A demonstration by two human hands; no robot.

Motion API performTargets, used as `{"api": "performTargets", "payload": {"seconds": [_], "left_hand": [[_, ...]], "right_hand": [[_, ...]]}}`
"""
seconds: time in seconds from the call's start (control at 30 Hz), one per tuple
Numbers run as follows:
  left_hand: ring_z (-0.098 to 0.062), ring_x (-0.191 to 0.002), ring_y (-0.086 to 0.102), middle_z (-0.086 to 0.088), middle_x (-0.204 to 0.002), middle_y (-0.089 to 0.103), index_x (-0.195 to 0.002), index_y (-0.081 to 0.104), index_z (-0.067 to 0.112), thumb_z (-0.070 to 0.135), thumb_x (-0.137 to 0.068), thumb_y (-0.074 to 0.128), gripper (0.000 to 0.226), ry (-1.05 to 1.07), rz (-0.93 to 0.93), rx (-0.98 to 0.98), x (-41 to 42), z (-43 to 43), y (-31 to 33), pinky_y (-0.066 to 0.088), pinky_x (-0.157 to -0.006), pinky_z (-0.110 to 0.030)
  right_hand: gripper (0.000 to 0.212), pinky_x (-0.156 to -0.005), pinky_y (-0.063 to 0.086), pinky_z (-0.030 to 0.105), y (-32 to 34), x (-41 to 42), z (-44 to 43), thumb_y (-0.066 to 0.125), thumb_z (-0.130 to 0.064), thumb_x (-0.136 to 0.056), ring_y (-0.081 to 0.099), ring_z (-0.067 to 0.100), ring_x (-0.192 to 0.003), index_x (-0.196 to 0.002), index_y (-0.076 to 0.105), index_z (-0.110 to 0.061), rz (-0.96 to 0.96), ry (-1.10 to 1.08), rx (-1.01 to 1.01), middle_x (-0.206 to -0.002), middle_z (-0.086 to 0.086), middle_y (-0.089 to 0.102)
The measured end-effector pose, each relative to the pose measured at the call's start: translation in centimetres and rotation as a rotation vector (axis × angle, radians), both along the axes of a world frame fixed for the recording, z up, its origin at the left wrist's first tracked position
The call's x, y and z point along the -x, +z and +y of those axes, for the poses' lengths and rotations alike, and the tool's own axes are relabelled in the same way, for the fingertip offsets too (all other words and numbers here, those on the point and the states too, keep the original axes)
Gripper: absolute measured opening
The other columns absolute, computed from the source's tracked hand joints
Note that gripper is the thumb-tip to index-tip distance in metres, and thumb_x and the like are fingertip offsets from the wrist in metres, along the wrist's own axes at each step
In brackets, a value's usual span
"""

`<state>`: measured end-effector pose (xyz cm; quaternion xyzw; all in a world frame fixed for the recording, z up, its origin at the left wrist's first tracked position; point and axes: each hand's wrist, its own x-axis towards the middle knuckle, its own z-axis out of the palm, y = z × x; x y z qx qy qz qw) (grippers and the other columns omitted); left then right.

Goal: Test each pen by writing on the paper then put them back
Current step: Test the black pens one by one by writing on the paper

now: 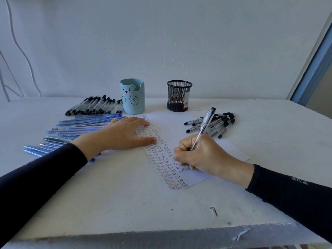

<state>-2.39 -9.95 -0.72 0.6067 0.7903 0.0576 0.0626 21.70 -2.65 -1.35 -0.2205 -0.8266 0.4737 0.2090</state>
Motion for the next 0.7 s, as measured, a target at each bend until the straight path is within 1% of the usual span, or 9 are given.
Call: {"api": "performTargets", "payload": {"seconds": [0.07,0.2,0.27,0.33,0.43,0.5,0.57,0.63,0.7], "left_hand": [[-0.015,-0.141,0.028,0.015,-0.155,0.028,-0.146,0.030,0.041,0.098,-0.052,0.020,0.110,-0.004,0.003,-0.003,-0.1,0.0,0.0,0.019,-0.117,-0.043],[-0.015,-0.141,0.028,0.015,-0.154,0.029,-0.146,0.030,0.041,0.098,-0.053,0.020,0.109,-0.010,0.002,-0.005,0.1,0.0,-0.2,0.019,-0.117,-0.044],[-0.014,-0.141,0.029,0.016,-0.154,0.029,-0.145,0.030,0.042,0.098,-0.055,0.019,0.107,-0.019,0.014,-0.007,0.3,0.1,-0.4,0.019,-0.118,-0.045],[-0.014,-0.141,0.029,0.016,-0.154,0.029,-0.145,0.029,0.042,0.097,-0.059,0.014,0.103,-0.030,0.031,-0.016,0.5,0.2,-0.6,0.018,-0.118,-0.046],[-0.014,-0.141,0.031,0.015,-0.154,0.032,-0.145,0.035,0.040,0.087,-0.074,0.015,0.087,-0.039,0.025,-0.058,1.0,0.3,-0.7,0.020,-0.118,-0.044],[-0.013,-0.141,0.032,0.013,-0.154,0.034,-0.144,0.040,0.036,0.073,-0.086,0.027,0.069,-0.011,0.032,-0.107,1.5,0.3,-0.7,0.020,-0.118,-0.042],[-0.013,-0.141,0.032,0.012,-0.153,0.036,-0.143,0.043,0.033,0.063,-0.093,0.035,0.059,0.025,0.065,-0.138,2.0,0.2,-0.6,0.019,-0.119,-0.040],[-0.012,-0.140,0.034,0.011,-0.152,0.038,-0.142,0.044,0.032,0.061,-0.094,0.036,0.057,0.043,0.072,-0.131,2.3,0.2,-0.6,0.019,-0.118,-0.037],[-0.012,-0.140,0.034,0.011,-0.152,0.039,-0.143,0.043,0.032,0.063,-0.093,0.034,0.059,0.043,0.064,-0.113,2.4,0.1,-0.4,0.019,-0.118,-0.038]], "right_hand": [[0.051,-0.046,0.044,0.016,-0.1,-0.1,0.1,0.066,0.001,-0.086,0.060,0.017,-0.057,-0.042,0.046,-0.017,0.005,0.001,-0.025,-0.043,-0.009,0.056],[0.047,-0.050,0.043,0.016,0.3,-0.1,0.4,0.058,-0.011,-0.096,0.056,0.008,-0.050,-0.049,0.055,-0.012,0.045,0.033,-0.029,-0.053,0.000,0.061],[0.048,-0.053,0.042,0.014,0.9,0.1,0.7,0.050,-0.017,-0.101,0.054,0.010,-0.051,-0.053,0.055,-0.010,0.087,0.056,-0.023,-0.053,0.002,0.059],[0.039,-0.050,0.040,0.018,1.8,0.3,1.2,0.050,-0.026,-0.101,0.048,0.013,-0.044,-0.068,0.053,-0.007,0.113,0.070,-0.043,-0.046,0.001,0.052],[0.034,-0.045,0.038,0.022,3.4,1.0,2.2,0.042,-0.043,-0.100,0.041,0.016,-0.037,-0.108,0.054,-0.012,0.067,0.086,-0.105,-0.039,-0.004,0.043],[0.033,-0.046,0.042,0.025,4.1,1.7,2.9,0.034,-0.043,-0.102,0.048,0.022,-0.042,-0.118,0.053,-0.021,0.067,0.069,-0.265,-0.043,-0.002,0.049],[0.031,-0.054,0.048,0.034,3.9,2.3,3.7,0.036,-0.043,-0.103,0.056,0.023,-0.055,-0.122,0.056,-0.028,0.069,0.037,-0.470,-0.056,-0.005,0.057],[0.031,-0.061,0.047,0.037,2.9,2.6,4.4,0.040,-0.038,-0.103,0.056,0.017,-0.062,-0.130,0.053,-0.031,0.061,0.046,-0.589,-0.068,-0.008,0.059],[0.038,-0.062,0.046,0.037,1.5,2.6,4.7,0.038,-0.040,-0.103,0.056,0.015,-0.062,-0.141,0.040,-0.033,-0.030,0.075,-0.729,-0.073,-0.006,0.058]]}}
